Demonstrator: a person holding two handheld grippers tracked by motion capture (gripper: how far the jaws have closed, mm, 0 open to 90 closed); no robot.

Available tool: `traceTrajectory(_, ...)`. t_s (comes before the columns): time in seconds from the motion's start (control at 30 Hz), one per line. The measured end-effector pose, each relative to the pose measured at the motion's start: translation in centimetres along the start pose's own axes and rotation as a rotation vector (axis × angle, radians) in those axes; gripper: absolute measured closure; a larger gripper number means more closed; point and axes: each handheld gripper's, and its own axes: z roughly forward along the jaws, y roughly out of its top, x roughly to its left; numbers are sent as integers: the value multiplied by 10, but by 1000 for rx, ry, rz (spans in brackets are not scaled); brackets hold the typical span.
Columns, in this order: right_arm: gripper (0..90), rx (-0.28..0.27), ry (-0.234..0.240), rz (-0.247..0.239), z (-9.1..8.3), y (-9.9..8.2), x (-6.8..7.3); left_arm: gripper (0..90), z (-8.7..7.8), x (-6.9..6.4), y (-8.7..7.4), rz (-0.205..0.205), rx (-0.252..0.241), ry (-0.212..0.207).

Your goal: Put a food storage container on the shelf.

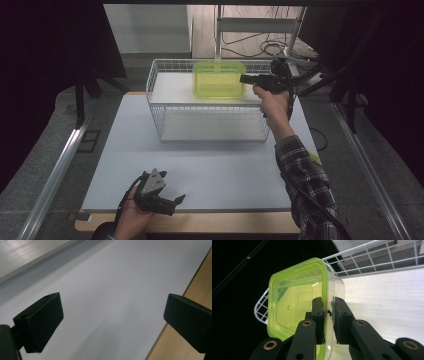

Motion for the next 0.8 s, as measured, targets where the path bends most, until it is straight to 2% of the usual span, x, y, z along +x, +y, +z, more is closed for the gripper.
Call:
traceTrajectory(0.2,749,1,-85,-84,5,2,7,27,1,-1,0,4,4,0)
traceTrajectory(0.53,698,6,-151,-126,12,5,6,27,2,-1,0,13,13,-2)
traceTrajectory(0.63,689,6,-149,-122,14,6,5,27,2,-2,0,20,22,-1)
traceTrajectory(0.8,619,3,-161,-113,20,6,2,27,3,-2,0,22,22,-1)
